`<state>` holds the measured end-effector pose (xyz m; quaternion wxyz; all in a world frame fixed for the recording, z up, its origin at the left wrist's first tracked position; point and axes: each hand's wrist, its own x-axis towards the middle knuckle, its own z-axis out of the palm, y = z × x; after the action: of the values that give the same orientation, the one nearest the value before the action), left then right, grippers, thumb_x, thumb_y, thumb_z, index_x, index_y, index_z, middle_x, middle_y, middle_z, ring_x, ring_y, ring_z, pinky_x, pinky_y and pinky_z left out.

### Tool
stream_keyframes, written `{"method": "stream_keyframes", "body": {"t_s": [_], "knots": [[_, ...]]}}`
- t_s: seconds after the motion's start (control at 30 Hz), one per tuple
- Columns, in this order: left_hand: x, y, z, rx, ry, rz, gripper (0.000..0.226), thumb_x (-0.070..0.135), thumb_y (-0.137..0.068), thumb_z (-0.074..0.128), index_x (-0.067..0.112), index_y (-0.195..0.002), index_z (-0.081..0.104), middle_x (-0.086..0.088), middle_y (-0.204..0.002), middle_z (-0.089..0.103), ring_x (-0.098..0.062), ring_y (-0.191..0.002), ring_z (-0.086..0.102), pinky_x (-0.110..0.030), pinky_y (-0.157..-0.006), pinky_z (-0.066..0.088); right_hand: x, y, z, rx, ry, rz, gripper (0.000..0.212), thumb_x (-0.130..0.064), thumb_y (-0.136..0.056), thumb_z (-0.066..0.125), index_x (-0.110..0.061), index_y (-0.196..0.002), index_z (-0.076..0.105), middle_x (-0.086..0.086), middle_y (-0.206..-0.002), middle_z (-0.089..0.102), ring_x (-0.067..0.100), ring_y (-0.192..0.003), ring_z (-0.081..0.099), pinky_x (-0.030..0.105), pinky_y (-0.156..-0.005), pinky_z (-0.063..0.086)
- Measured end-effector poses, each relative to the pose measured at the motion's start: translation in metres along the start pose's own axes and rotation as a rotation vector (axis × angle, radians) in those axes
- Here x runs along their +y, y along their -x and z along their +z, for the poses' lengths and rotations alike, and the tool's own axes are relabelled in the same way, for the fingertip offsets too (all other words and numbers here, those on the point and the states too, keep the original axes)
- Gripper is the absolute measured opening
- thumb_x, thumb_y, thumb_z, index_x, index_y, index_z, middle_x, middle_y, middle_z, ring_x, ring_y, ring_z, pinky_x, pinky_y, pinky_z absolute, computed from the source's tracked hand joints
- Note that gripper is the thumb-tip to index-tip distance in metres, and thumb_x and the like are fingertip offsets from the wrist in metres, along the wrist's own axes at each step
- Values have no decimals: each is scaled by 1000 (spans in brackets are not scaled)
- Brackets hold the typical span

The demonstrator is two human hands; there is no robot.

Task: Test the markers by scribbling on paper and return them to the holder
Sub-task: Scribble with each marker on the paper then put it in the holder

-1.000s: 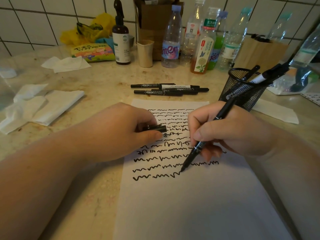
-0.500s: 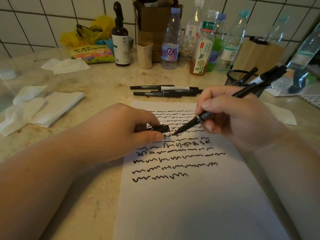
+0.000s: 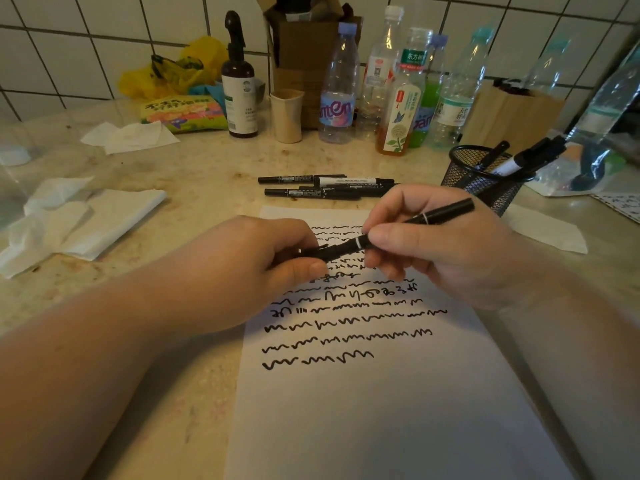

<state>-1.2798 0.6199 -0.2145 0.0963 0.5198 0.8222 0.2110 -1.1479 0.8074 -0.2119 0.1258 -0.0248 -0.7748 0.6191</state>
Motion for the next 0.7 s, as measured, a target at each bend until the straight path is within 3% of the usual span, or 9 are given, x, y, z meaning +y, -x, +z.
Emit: {"method": "stream_keyframes", "body": {"t_s": [0.07, 0.2, 0.5, 0.6, 0.7], "knots": [[1, 0, 1, 1, -18, 12, 33, 66, -70, 33, 47, -89, 51, 10, -72, 63, -4, -68, 57, -17, -51, 38, 0, 0, 3, -11, 12, -4, 13, -18, -78, 74, -11, -90, 74, 16, -79, 75, 25, -64, 67, 29, -58, 54], [1, -1, 4, 3, -29, 35, 9, 54, -86, 44, 47, -82, 49, 11, -69, 59, -4, -64, 54, -19, -51, 36, 1, 1, 8, 22, 4, -28, 19, -17, -74, 73, -8, -91, 75, 19, -79, 75, 26, -65, 71, 31, -61, 57], [-1, -1, 2, -33, 78, 98, 10, 50, -85, 51, 43, -84, 56, 24, -88, 60, -2, -72, 55, -20, -55, 38, -2, 3, 6, -7, 44, -61, 17, -15, -75, 73, -12, -91, 78, 16, -78, 76, 25, -64, 72, 32, -61, 59], [2, -6, -1, 77, 155, 67, 24, 61, -76, 47, 46, -92, 56, 23, -82, 65, 0, -70, 60, -22, -59, 49, -2, 2, 4, 11, 63, -105, 18, -26, -83, 68, -18, -97, 77, 13, -73, 73, 24, -61, 67, 30, -57, 54], [-2, -6, -2, 127, 145, 48, 47, 70, -69, 38, 49, -110, 50, 16, -82, 68, 5, -77, 60, -19, -65, 51, -5, 2, -5, 254, 34, -185, 19, -31, -89, 59, -16, -94, 71, 6, -68, 68, 21, -56, 60, 27, -52, 50]]}}
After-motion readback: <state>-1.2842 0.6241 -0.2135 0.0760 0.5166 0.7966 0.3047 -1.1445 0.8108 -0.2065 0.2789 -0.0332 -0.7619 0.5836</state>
